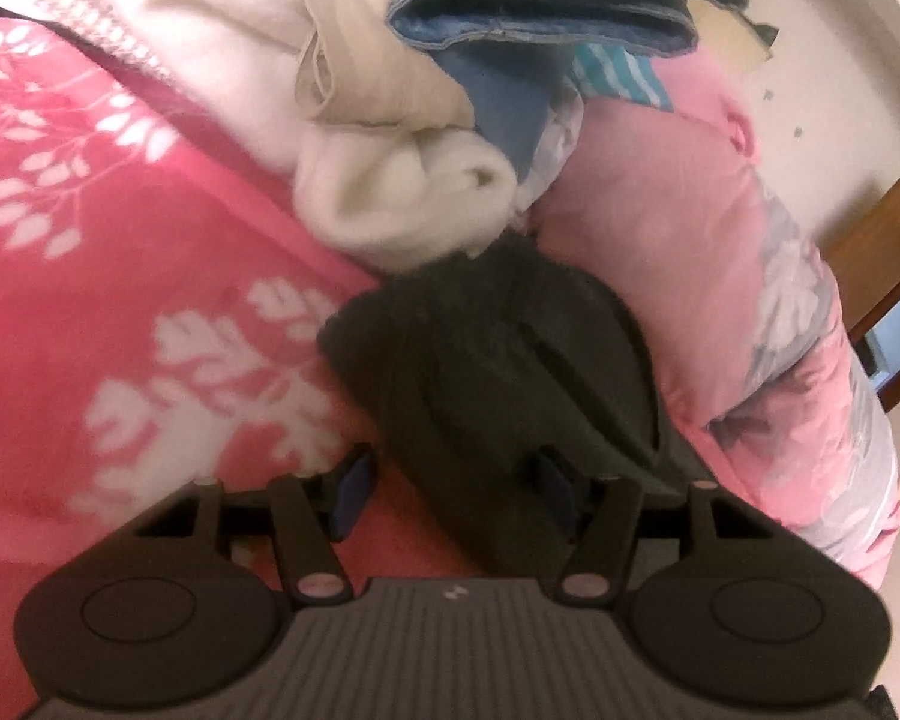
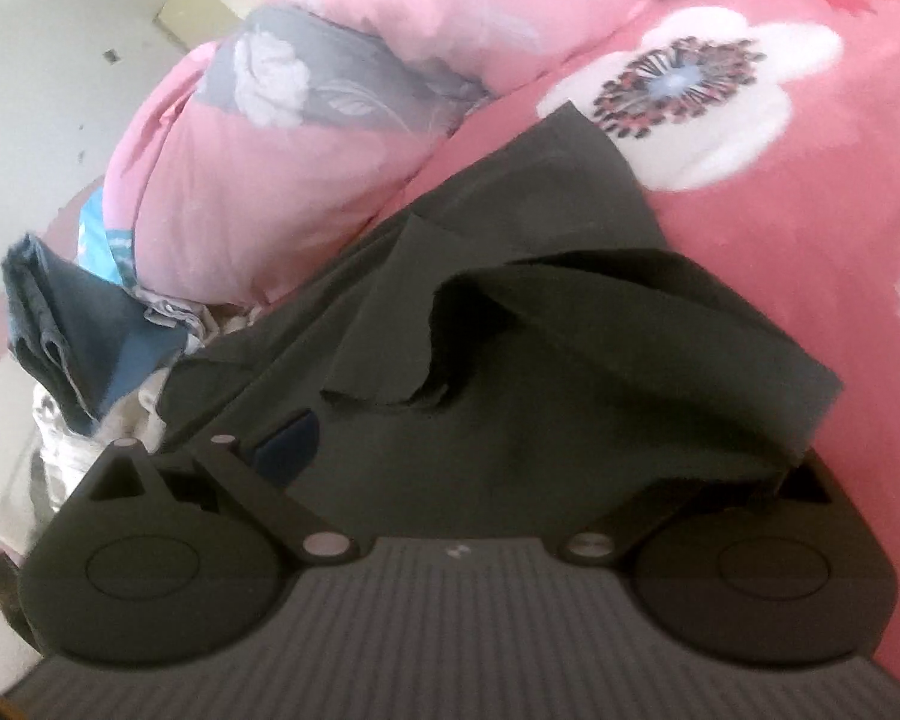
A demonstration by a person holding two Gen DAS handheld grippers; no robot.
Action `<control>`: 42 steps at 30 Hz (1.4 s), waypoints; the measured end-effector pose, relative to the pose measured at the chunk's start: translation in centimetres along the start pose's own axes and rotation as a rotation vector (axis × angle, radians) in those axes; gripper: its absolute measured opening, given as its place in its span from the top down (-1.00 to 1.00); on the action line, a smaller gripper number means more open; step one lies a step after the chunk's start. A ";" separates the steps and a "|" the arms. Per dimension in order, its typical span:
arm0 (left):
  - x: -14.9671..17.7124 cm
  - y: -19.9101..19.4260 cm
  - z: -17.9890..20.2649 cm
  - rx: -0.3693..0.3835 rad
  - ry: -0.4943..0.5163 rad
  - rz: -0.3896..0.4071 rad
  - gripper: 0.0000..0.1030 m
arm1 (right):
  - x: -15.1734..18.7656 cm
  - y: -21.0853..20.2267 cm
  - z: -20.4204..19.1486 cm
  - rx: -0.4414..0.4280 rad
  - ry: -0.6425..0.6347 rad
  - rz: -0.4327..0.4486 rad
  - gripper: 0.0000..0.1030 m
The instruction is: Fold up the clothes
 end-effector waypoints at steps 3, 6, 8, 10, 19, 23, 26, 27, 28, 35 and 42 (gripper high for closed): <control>-0.5 0.7 -0.1 0.008 -0.020 0.027 -0.12 | -0.7 1.1 -0.1 0.035 -0.057 0.023 -0.84; -0.8 1.4 0.3 -0.009 -0.006 0.049 -0.08 | -1.4 2.1 0.5 0.057 -0.053 0.045 -0.24; -0.8 1.7 0.8 -0.030 0.025 0.062 -0.07 | -1.8 2.5 1.4 0.052 -0.015 0.051 -0.01; -0.8 1.9 1.3 -0.049 0.055 0.073 0.12 | -2.4 2.8 2.2 0.045 0.019 0.058 0.38; 2.1 1.2 5.3 -0.031 0.089 0.016 0.82 | -4.0 -0.8 5.3 0.014 0.165 0.184 0.98; 4.9 -0.1 7.6 0.007 0.119 -0.029 0.83 | -4.1 -4.3 7.5 0.031 0.201 0.231 0.99; 7.8 -1.7 8.7 0.042 0.129 -0.079 0.83 | -3.2 -8.5 9.5 0.058 0.216 0.251 0.98; 9.0 -2.3 9.1 0.055 0.134 -0.096 0.83 | -2.9 -9.9 10.1 0.067 0.220 0.257 0.98; 10.1 -3.0 9.4 0.068 0.140 -0.112 0.83 | -2.4 -11.4 10.8 0.076 0.225 0.260 0.98; 16.6 -8.2 7.3 0.032 0.170 -0.168 0.83 | 3.3 -20.3 13.9 0.065 0.286 0.192 0.98; 17.8 -10.0 3.7 0.029 0.174 -0.240 0.43 | 6.1 -20.6 16.7 0.010 0.468 0.110 0.69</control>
Point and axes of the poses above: each gripper's, at about its wrist camera, not at the fingertips, and y roughly the way its jaws point, z to its right, x to its underside, the point moved 6 cm from there along y, roughly the way its jaws point, and after that the axes turned 11 degrees about -y, right-handed, at the moved point
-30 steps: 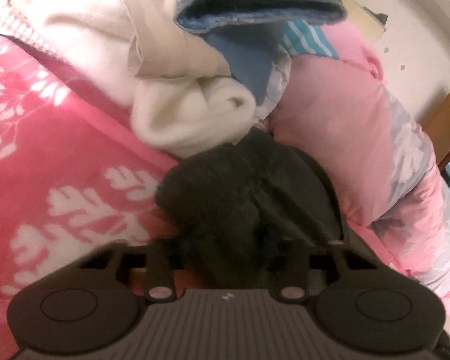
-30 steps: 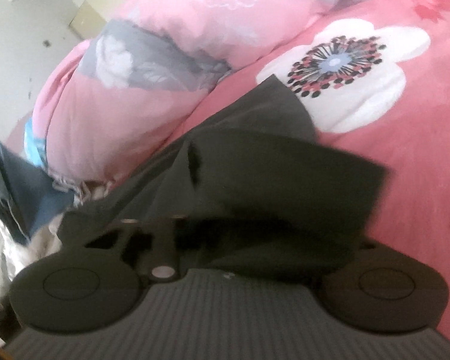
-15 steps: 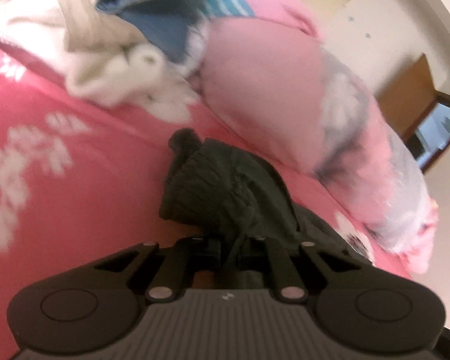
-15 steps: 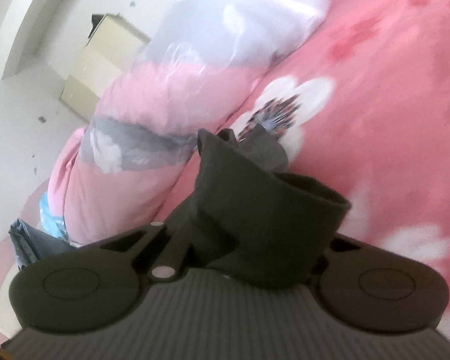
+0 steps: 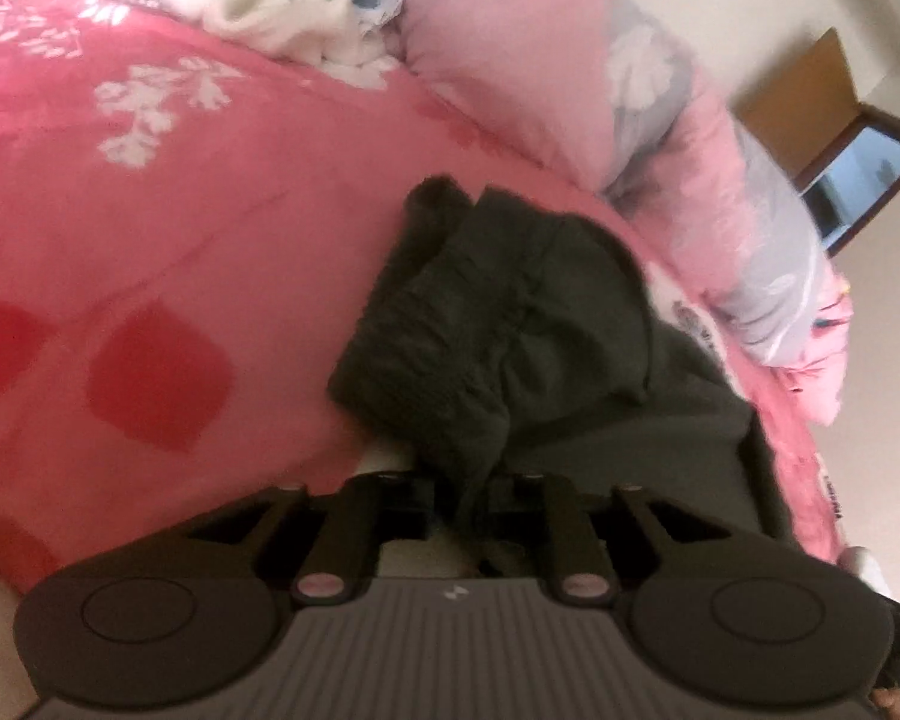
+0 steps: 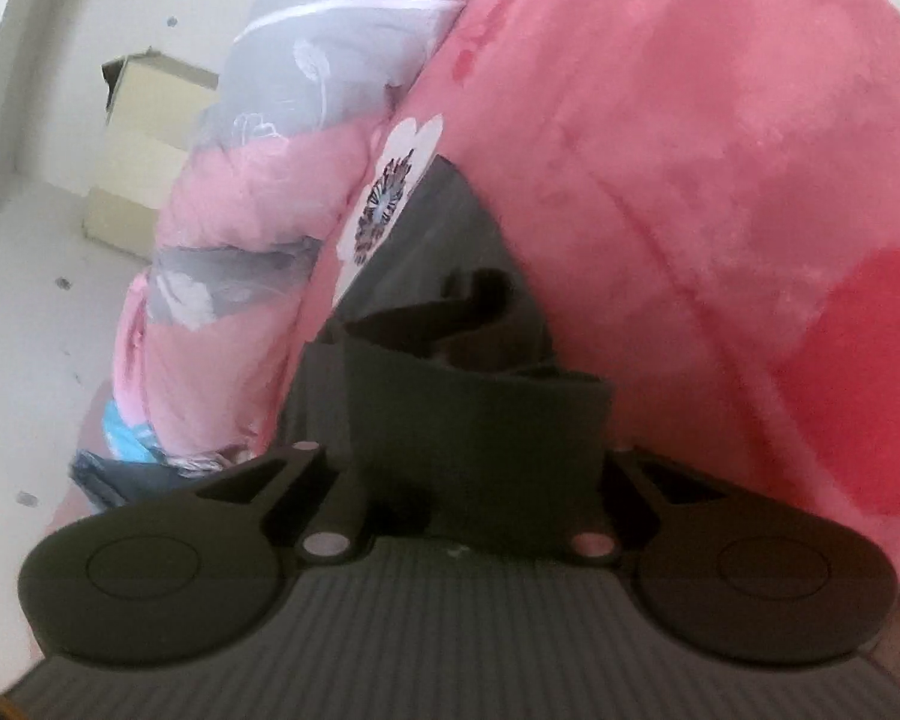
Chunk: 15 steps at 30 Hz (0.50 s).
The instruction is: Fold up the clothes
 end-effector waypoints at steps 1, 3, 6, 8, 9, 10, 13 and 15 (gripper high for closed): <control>0.0 -0.7 -0.1 0.009 0.012 0.013 0.33 | -0.2 -0.5 -0.2 0.011 -0.006 -0.003 0.58; 0.0 -2.2 -0.6 0.018 0.043 0.046 0.04 | -0.6 -2.4 -0.7 0.044 -0.047 0.019 -0.06; -0.2 -4.2 -1.8 0.020 0.066 0.092 0.02 | -1.9 -6.6 -1.2 0.153 -0.142 0.090 -0.50; -0.5 -5.1 -2.7 0.023 0.064 0.126 0.01 | -2.8 -10.0 -1.2 0.248 -0.193 0.160 -0.56; -0.9 -5.2 -2.9 0.026 0.064 0.143 0.01 | -3.2 -11.5 -1.3 0.291 -0.214 0.198 -0.56; -1.3 -5.3 -3.0 0.029 0.067 0.158 0.01 | -3.6 -12.8 -1.7 0.329 -0.240 0.237 -0.56; -2.5 -4.1 -2.4 0.049 0.104 0.168 0.01 | -4.5 -12.8 -5.0 0.335 -0.340 0.283 -0.57; -3.1 -2.8 -1.8 0.064 0.131 0.156 0.01 | -4.3 -10.3 -8.6 0.276 -0.442 0.249 -0.57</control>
Point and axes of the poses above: each gripper's, at about its wrist camera, not at the fingertips, and y roughly the way its jaws point, z to its right, x to its underside, the point moved 6 cm from there along y, roughly the way its jaws point, and after that the axes turned 11 degrees about -y, right-handed, at the moved point
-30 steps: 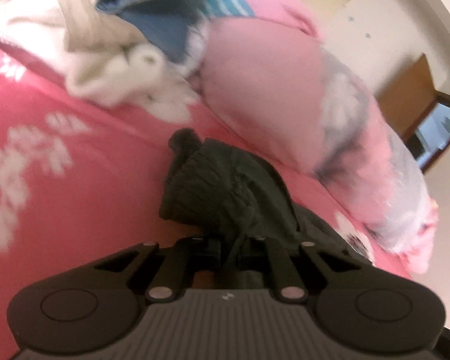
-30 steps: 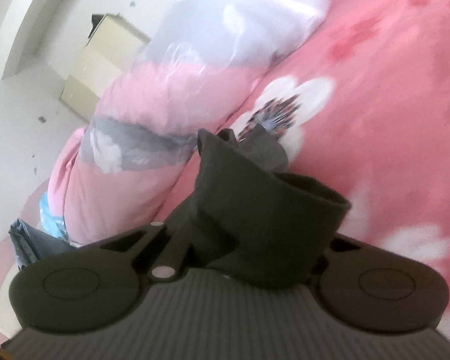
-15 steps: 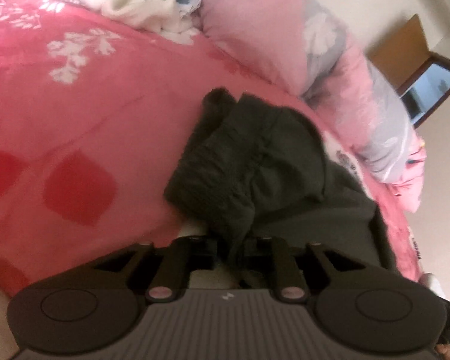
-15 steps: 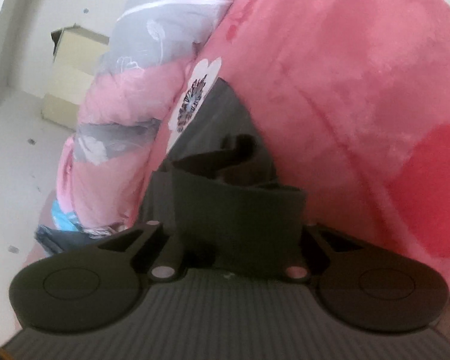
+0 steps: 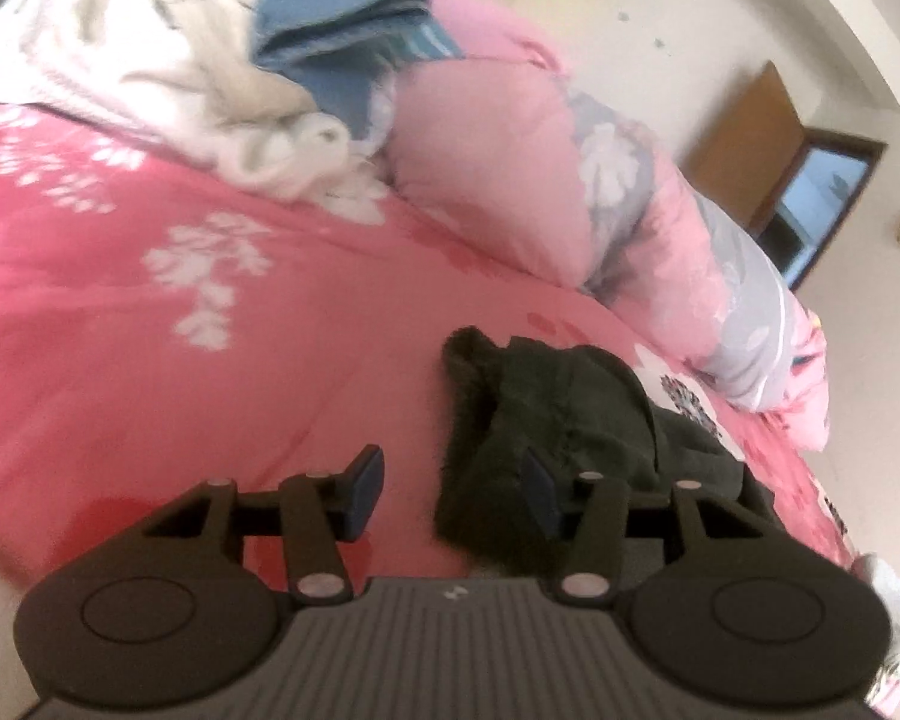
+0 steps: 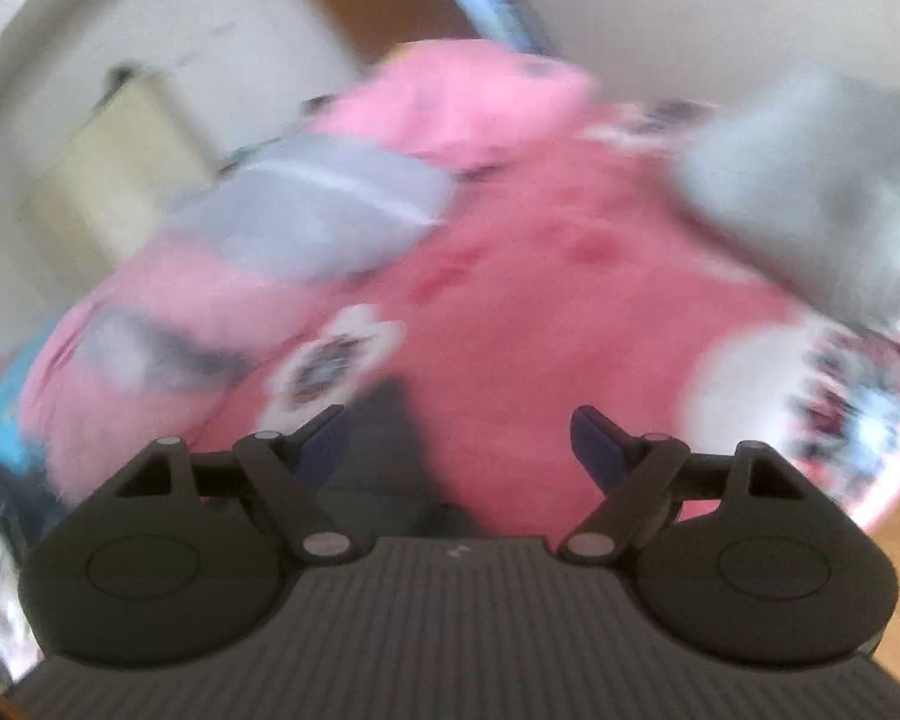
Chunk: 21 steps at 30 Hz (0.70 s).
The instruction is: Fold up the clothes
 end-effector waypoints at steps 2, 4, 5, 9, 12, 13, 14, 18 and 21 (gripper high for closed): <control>-0.2 1.4 0.3 0.029 0.018 -0.016 0.03 | -0.5 2.4 -5.9 -0.119 -0.136 -0.030 -0.57; -0.3 2.6 0.4 0.050 0.029 -0.038 0.07 | 0.0 5.2 -12.5 -0.266 -0.286 -0.073 -0.57; -0.2 3.1 0.4 0.063 0.033 -0.049 0.11 | 0.6 6.7 -16.0 -0.349 -0.369 -0.096 -0.57; 0.1 4.1 0.1 0.113 0.056 -0.071 0.30 | 3.7 11.4 -28.4 -0.599 -0.748 -0.165 -0.56; 0.4 4.5 -0.4 0.140 0.067 -0.074 0.35 | 6.9 14.5 -35.1 -0.717 -1.019 -0.231 -0.56; 0.5 4.6 -0.6 0.149 0.068 -0.074 0.35 | 7.9 15.6 -36.8 -0.743 -1.098 -0.259 -0.56; 0.5 4.6 -0.7 0.158 0.067 -0.073 0.36 | 8.9 16.9 -38.2 -0.757 -1.172 -0.289 -0.56; 0.5 4.8 -0.9 0.179 0.066 -0.070 0.37 | 11.5 20.4 -40.8 -0.759 -1.329 -0.404 -0.51; 0.5 4.8 -0.9 0.188 0.067 -0.069 0.37 | 12.8 21.3 -41.0 -0.764 -1.356 -0.499 0.00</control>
Point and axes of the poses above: each gripper's, at about its wrist camera, not at the fingertips, and y roughly the way its jaws point, z to its right, x to its underside, the point moved 6 cm from there along y, roughly the way its jaws point, and after that the axes turned 11 degrees about -y, right-handed, at the moved point
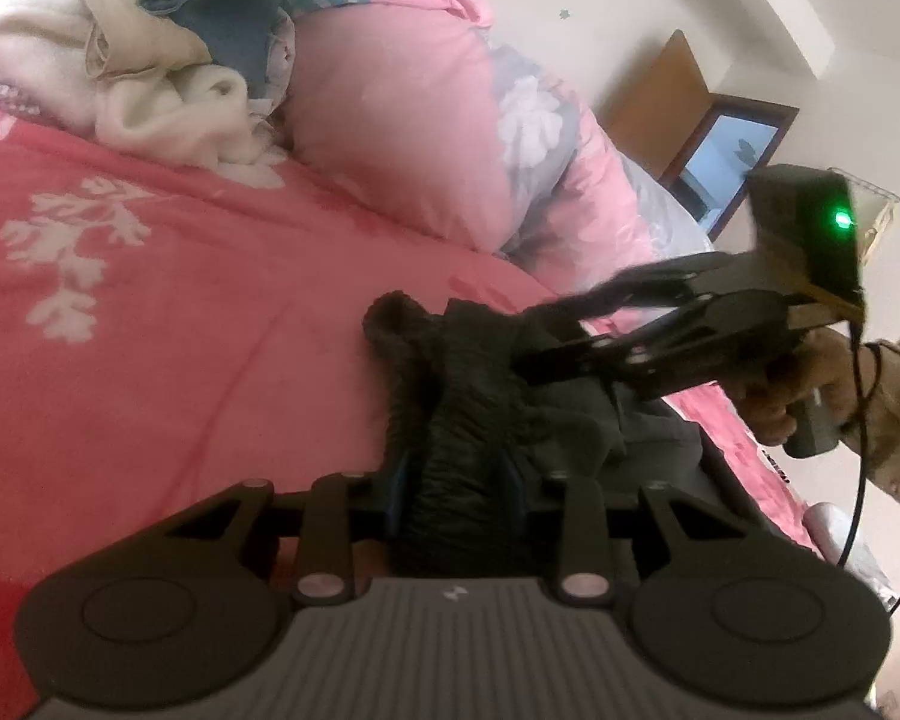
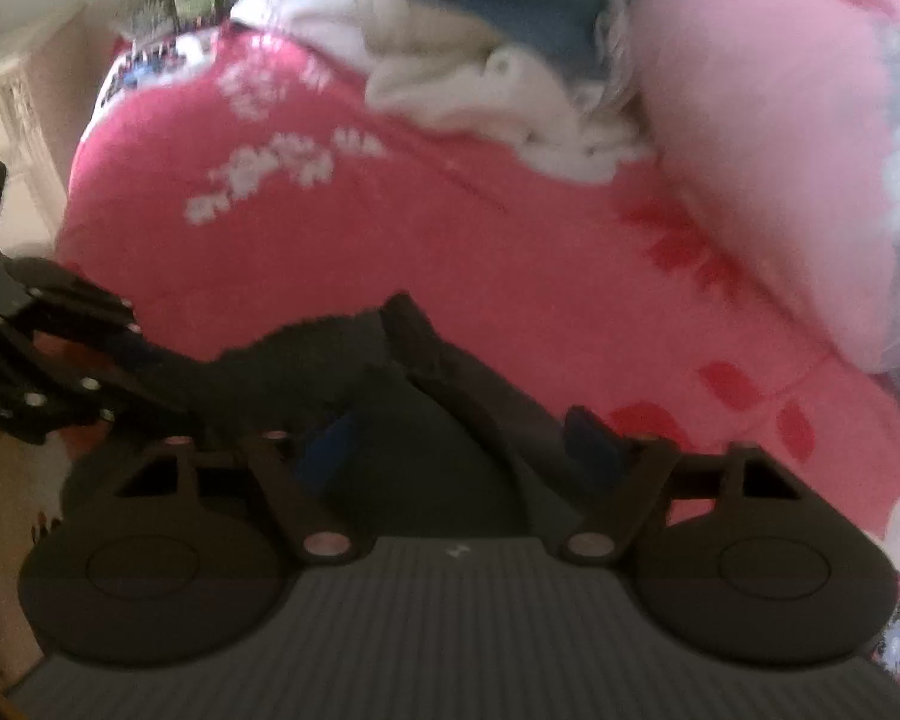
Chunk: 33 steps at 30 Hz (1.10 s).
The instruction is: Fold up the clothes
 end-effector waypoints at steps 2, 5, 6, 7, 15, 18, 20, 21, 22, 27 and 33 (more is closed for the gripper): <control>0.0 0.1 0.0 0.005 0.001 0.001 0.37 | 0.4 0.3 -0.9 -0.022 0.000 -0.027 0.38; 0.0 0.1 -0.1 0.012 0.003 0.003 0.37 | 0.6 0.5 -2.2 0.020 -0.021 -0.041 0.87; 0.0 0.1 -0.1 0.011 0.004 0.004 0.37 | 0.5 0.2 -2.4 0.044 -0.025 -0.034 0.92; 0.0 0.1 -0.1 0.011 0.005 0.004 0.36 | 0.2 -0.2 -2.6 0.072 -0.030 -0.023 0.93; 0.0 -0.2 -0.1 0.016 -0.001 0.028 0.28 | -3.0 -2.9 -3.6 0.275 -0.187 0.065 0.97; -0.2 -0.6 -0.3 0.019 -0.015 0.049 0.20 | -3.8 -2.6 -3.6 0.313 -0.235 0.068 0.97; -0.4 -0.7 -0.4 0.025 -0.026 0.058 0.20 | -4.3 -2.5 -3.5 0.323 -0.241 0.074 0.97; -0.5 -0.8 -0.4 0.026 -0.029 0.058 0.20 | -4.4 -2.3 -3.4 0.326 -0.242 0.075 0.97; -0.5 -0.7 -0.4 0.026 -0.031 0.058 0.20 | -4.4 -2.1 -3.3 0.328 -0.244 0.074 0.97; -0.7 -0.8 -0.5 0.031 -0.038 0.062 0.21 | -4.3 -0.8 -2.9 0.333 -0.237 0.075 0.97; -0.8 -0.6 -0.9 0.029 -0.063 0.047 0.40 | -3.5 1.4 -1.9 0.316 -0.167 0.092 0.97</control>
Point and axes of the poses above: each gripper's, at about its wrist camera, not at the fingertips, and y roughly the way its jaws point, z to its right, x to its underside, the point moved 6 cm from there along y, roughly the way its jaws point, and after that the axes turned 11 degrees about -y, right-handed, at the moved point
